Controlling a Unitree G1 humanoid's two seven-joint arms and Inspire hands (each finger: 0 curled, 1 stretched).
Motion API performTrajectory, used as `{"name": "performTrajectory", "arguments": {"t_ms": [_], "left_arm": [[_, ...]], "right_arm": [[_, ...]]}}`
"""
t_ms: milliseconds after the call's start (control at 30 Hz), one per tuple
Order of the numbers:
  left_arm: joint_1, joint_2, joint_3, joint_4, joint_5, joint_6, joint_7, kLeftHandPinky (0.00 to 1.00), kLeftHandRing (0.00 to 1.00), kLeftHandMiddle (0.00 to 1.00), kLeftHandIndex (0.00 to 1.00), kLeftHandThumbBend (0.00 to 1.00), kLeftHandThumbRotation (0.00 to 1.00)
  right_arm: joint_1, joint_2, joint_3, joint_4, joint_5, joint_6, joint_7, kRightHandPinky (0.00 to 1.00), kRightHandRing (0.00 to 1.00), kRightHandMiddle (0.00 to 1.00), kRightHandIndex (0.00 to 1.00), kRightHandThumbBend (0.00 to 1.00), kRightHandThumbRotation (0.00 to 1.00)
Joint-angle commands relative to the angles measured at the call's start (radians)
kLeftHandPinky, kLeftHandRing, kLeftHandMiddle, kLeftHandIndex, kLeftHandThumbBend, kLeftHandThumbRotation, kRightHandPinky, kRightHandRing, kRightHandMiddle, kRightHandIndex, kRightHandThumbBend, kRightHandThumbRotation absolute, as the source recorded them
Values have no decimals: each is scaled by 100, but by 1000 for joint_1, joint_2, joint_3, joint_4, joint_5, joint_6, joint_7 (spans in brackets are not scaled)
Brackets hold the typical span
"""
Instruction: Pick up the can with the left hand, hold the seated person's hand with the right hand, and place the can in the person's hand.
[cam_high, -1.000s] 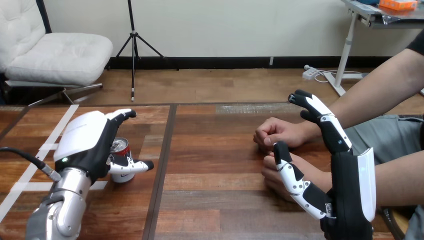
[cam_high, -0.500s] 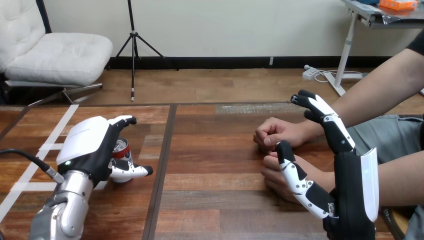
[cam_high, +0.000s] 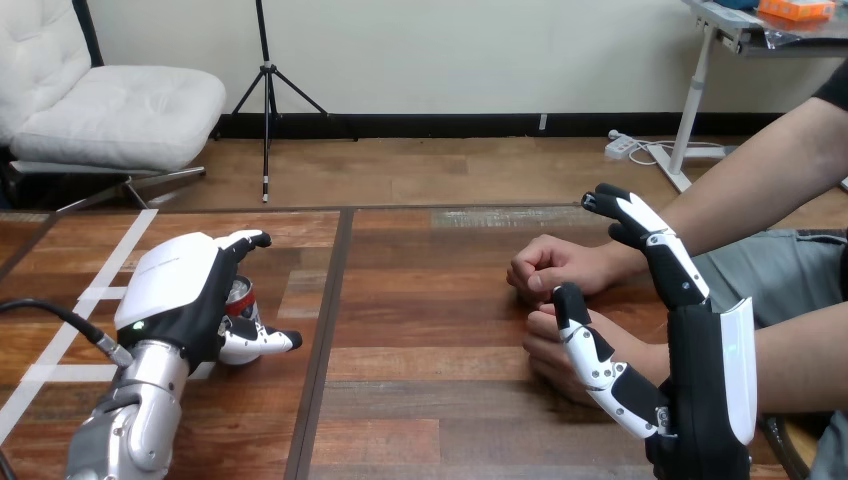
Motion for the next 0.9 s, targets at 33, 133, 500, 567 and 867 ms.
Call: {"name": "performTrajectory", "arguments": {"t_ms": [33,133,500,567,867], "left_arm": [[-82,34,-18,41,7,-18,42,74,81,85,82,83,17],[-87,34,-23,52,11,-14,50,74,81,85,82,83,17],[-102,31,-37,73,18,14,65,75,82,86,83,80,17],[-105,30,-39,79,17,19,69,75,82,86,83,79,17],[-112,33,-49,94,11,24,86,74,81,85,83,78,14]], "right_arm": [[-59,-2,-6,-1,0,-15,-4,80,84,84,77,31,29],[-59,-1,-6,0,0,-16,-5,80,84,84,77,32,29],[-61,-2,-5,2,7,-18,-1,79,84,84,77,32,31],[-60,-4,-4,2,12,-17,3,79,84,84,77,32,31],[-56,-2,-5,-6,21,-11,15,79,84,84,77,32,32]]}}
